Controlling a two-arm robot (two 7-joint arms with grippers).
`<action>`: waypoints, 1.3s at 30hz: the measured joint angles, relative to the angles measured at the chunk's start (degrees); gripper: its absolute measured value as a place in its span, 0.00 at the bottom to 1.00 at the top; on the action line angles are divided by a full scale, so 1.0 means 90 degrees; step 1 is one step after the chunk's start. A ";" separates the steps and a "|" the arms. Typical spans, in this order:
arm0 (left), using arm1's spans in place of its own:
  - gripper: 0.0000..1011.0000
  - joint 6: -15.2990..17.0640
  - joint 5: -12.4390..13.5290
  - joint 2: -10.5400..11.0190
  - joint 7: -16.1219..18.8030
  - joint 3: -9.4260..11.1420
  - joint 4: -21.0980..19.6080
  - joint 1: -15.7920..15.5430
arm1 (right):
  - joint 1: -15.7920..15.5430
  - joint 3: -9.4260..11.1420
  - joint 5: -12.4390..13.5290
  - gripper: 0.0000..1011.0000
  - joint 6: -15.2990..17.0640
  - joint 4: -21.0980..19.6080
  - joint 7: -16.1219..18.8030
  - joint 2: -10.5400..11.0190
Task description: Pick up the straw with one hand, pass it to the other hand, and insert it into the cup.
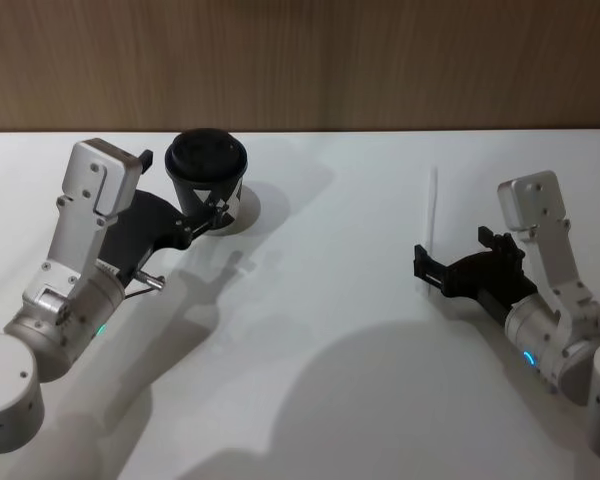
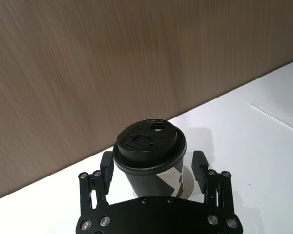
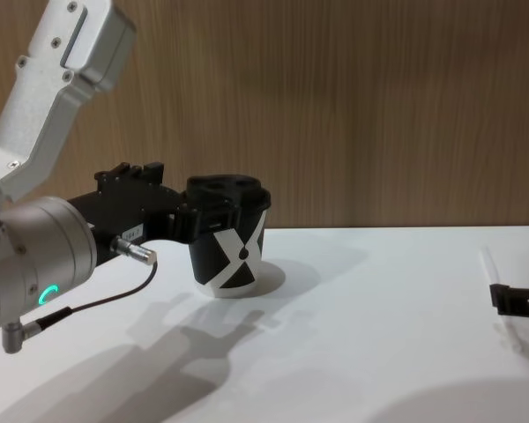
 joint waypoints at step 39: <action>0.99 0.0000 0.0000 0.0000 0.0000 0.0000 0.0000 0.0000 | 0.0285 -0.0030 -0.0205 0.76 0.0151 0.0491 0.0293 -0.0109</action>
